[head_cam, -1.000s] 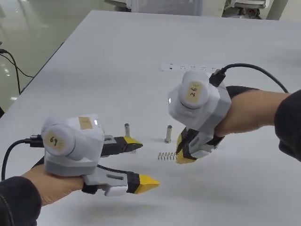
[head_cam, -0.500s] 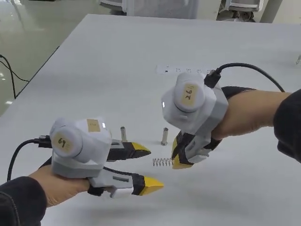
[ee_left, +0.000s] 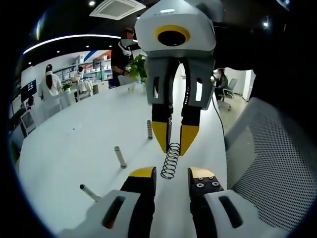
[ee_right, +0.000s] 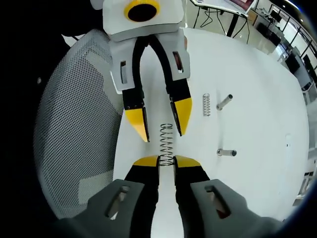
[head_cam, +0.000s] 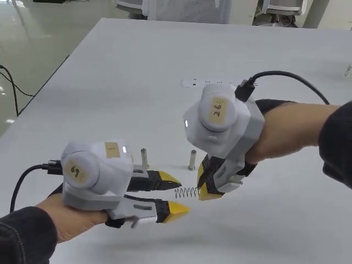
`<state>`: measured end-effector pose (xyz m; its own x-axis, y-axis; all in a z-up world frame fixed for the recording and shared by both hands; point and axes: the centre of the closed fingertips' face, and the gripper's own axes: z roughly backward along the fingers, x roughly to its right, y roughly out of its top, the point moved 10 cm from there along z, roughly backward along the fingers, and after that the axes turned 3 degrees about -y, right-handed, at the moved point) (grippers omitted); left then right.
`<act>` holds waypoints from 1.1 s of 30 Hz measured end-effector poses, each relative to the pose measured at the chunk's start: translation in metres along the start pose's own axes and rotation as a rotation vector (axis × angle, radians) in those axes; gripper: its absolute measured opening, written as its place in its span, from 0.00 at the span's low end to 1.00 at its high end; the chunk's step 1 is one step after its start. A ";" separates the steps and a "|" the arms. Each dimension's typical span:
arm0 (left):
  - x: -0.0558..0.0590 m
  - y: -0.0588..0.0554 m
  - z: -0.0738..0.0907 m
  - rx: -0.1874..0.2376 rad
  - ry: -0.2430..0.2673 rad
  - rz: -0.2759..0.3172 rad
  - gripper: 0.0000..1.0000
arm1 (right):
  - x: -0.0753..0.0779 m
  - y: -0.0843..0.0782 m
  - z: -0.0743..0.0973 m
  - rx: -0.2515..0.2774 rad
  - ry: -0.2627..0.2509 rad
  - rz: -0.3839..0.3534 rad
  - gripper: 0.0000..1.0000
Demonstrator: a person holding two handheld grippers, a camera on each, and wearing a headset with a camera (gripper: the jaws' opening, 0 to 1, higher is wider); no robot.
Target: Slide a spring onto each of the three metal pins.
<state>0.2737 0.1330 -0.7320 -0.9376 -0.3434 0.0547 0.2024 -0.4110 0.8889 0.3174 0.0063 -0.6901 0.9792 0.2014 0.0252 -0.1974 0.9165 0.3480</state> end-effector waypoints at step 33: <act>0.001 0.000 -0.001 -0.015 -0.002 -0.054 0.08 | -0.004 0.001 0.004 -0.008 0.004 0.014 0.13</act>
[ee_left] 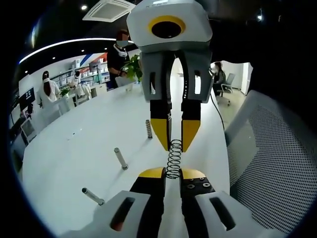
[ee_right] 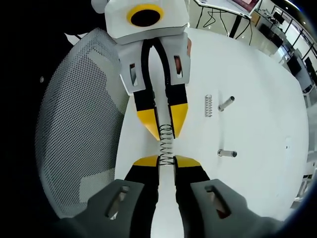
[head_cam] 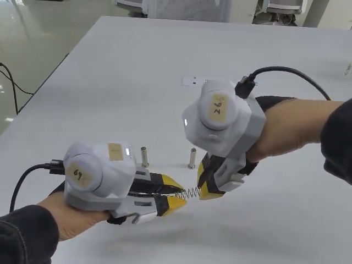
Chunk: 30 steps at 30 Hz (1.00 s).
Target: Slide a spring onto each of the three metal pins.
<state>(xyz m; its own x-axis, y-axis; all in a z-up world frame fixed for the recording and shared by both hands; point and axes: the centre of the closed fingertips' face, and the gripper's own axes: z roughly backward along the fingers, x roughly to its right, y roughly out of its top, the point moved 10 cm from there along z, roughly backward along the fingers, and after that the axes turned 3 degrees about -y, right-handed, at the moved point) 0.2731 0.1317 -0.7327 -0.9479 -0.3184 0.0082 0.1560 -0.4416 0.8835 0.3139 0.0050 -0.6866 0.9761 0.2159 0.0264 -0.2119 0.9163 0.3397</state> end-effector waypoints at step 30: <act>0.000 0.008 0.005 0.044 0.009 -0.003 0.07 | 0.000 -0.008 -0.006 0.029 0.008 -0.041 0.17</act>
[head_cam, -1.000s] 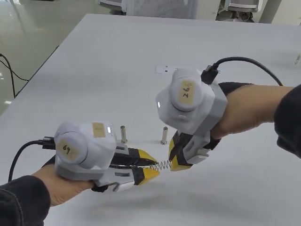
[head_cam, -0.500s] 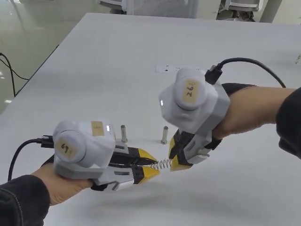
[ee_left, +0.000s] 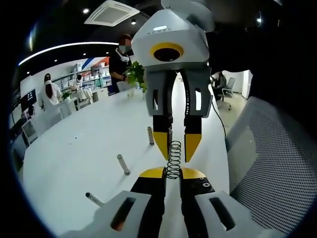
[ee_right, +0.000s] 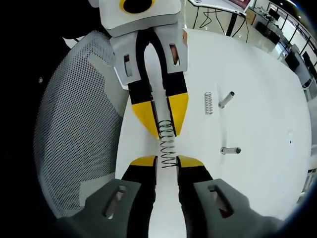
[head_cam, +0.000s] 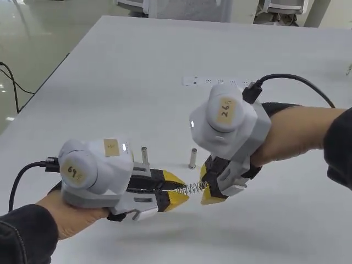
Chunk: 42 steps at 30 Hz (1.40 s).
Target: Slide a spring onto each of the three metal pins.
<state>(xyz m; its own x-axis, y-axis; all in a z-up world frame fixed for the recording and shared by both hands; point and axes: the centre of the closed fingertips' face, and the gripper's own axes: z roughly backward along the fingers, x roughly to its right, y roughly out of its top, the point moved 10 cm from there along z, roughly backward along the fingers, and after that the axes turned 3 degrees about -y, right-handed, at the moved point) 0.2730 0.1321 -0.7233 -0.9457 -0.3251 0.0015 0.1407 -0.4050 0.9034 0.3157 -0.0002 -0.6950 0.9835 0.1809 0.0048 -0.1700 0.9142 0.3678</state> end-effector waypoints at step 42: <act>0.001 -0.002 -0.003 0.013 -0.010 0.021 0.08 | -0.004 0.031 0.020 0.051 -0.029 0.017 0.13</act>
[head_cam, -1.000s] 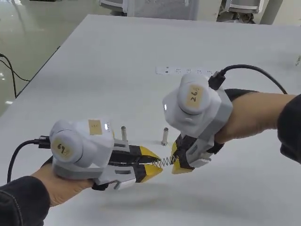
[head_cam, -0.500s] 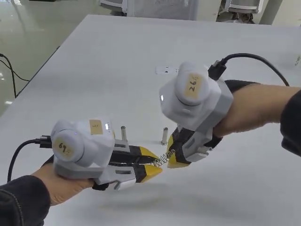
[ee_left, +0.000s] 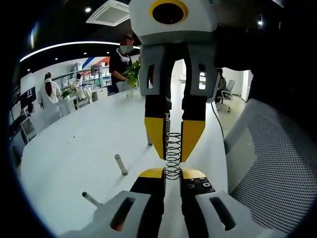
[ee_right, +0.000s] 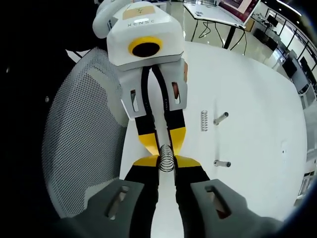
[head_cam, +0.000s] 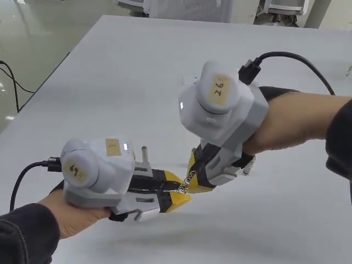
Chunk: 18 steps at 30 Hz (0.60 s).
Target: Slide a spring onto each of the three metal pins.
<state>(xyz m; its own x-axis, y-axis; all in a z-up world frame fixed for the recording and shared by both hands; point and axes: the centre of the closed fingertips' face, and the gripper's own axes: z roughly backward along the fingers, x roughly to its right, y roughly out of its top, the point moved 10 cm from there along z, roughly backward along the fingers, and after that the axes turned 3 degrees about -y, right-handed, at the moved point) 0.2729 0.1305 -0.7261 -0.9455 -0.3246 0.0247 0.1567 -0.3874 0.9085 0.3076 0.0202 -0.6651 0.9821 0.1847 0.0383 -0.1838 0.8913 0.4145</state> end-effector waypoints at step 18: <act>0.000 0.001 -0.004 -0.004 -0.013 -0.002 0.08 | -0.001 0.006 -0.001 -0.022 0.000 0.018 0.12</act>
<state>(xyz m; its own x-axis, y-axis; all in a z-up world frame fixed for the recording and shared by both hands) 0.2742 0.1262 -0.7270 -0.9494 -0.3128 0.0283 0.1560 -0.3916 0.9068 0.3050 0.0258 -0.6630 0.9785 0.2009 0.0455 -0.2024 0.8966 0.3938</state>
